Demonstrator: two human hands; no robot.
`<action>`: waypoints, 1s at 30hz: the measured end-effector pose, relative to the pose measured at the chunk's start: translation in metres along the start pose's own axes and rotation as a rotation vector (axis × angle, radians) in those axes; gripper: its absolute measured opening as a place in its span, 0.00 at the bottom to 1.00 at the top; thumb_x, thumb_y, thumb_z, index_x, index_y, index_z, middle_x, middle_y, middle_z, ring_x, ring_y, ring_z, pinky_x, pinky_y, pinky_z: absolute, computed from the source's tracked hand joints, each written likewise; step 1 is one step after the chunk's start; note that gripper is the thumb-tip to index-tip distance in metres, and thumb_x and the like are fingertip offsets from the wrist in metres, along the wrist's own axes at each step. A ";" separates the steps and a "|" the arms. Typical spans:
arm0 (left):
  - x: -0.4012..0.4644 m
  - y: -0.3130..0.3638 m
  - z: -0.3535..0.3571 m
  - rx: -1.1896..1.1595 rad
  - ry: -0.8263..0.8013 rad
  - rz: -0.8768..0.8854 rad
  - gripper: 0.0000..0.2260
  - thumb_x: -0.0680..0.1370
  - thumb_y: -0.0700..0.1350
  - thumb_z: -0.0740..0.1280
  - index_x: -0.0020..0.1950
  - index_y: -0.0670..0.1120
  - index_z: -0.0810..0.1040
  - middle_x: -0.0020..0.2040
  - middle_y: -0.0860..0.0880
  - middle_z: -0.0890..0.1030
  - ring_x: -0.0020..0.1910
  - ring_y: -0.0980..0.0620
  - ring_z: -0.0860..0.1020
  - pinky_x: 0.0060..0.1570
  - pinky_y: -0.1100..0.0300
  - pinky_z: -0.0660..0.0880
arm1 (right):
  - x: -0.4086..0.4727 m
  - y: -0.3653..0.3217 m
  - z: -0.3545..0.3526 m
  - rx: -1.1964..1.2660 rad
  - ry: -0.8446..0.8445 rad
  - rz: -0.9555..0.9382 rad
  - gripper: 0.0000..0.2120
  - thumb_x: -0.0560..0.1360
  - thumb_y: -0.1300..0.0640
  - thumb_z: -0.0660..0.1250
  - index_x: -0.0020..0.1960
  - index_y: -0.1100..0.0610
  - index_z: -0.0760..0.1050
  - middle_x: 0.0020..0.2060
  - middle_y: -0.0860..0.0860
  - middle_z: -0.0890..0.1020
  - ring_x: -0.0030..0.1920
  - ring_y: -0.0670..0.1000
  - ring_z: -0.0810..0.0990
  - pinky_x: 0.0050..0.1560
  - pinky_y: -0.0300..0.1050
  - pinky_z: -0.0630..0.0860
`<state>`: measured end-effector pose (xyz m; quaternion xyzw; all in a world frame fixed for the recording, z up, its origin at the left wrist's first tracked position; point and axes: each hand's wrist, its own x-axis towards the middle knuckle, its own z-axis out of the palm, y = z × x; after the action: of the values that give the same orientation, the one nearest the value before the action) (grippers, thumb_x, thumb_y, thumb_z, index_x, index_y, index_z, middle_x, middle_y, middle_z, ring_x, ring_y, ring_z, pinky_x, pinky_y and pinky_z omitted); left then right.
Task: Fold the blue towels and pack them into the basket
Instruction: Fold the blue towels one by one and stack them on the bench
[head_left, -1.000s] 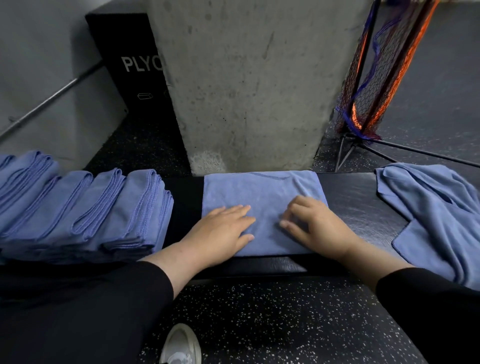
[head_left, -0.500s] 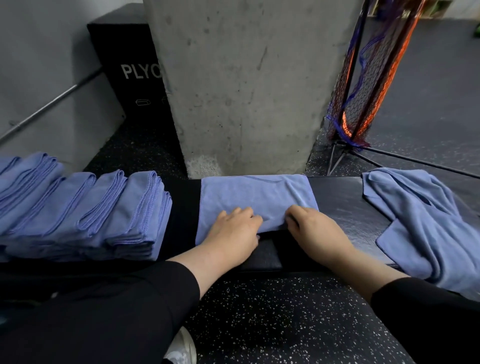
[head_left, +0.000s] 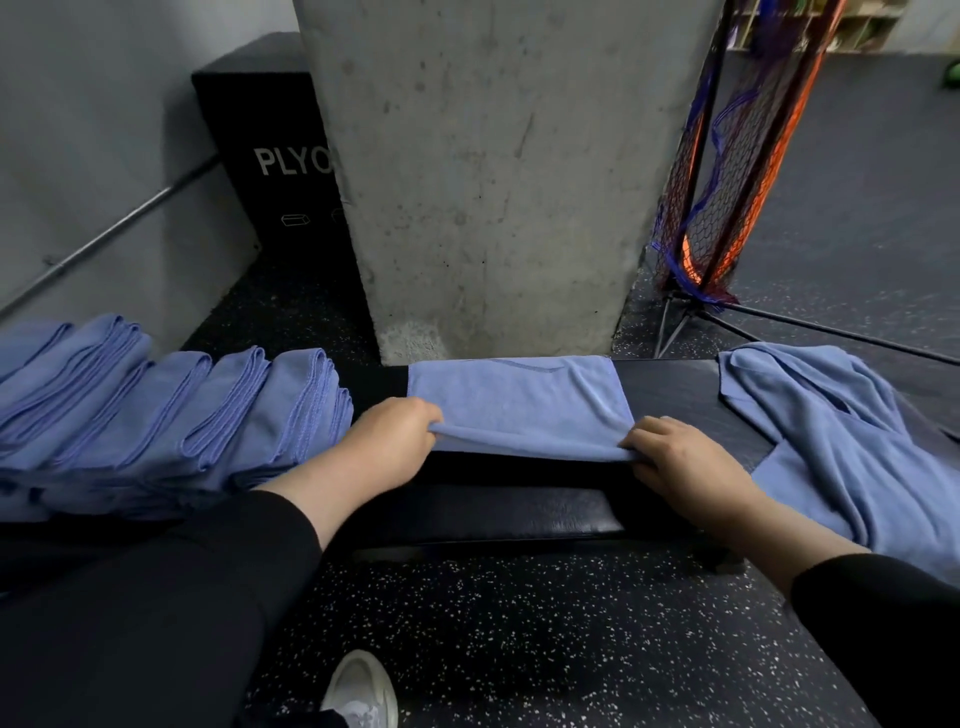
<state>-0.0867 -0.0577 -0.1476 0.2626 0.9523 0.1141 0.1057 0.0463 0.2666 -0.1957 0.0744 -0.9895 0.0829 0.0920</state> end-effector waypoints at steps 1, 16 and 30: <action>-0.003 0.000 -0.005 0.004 -0.014 0.002 0.11 0.81 0.40 0.62 0.39 0.47 0.75 0.37 0.50 0.74 0.37 0.50 0.72 0.32 0.58 0.63 | 0.000 0.003 -0.004 -0.005 0.004 0.004 0.07 0.72 0.60 0.70 0.49 0.55 0.78 0.46 0.50 0.81 0.45 0.58 0.80 0.44 0.55 0.79; -0.053 -0.026 -0.039 -0.411 -0.199 0.032 0.12 0.79 0.43 0.67 0.35 0.45 0.74 0.33 0.50 0.71 0.35 0.54 0.70 0.43 0.53 0.74 | -0.019 -0.022 -0.077 0.343 -0.207 0.373 0.20 0.76 0.50 0.73 0.32 0.53 0.68 0.24 0.45 0.68 0.28 0.45 0.64 0.32 0.40 0.63; -0.013 -0.013 -0.021 -0.363 0.195 -0.203 0.09 0.81 0.42 0.58 0.47 0.49 0.76 0.39 0.48 0.80 0.40 0.45 0.77 0.38 0.55 0.70 | 0.026 -0.026 -0.046 0.482 0.044 0.578 0.12 0.83 0.55 0.61 0.44 0.62 0.72 0.33 0.55 0.76 0.34 0.52 0.71 0.35 0.47 0.66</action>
<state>-0.0874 -0.0784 -0.1295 0.1298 0.9433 0.2974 0.0694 0.0327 0.2457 -0.1422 -0.1900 -0.9196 0.3375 0.0662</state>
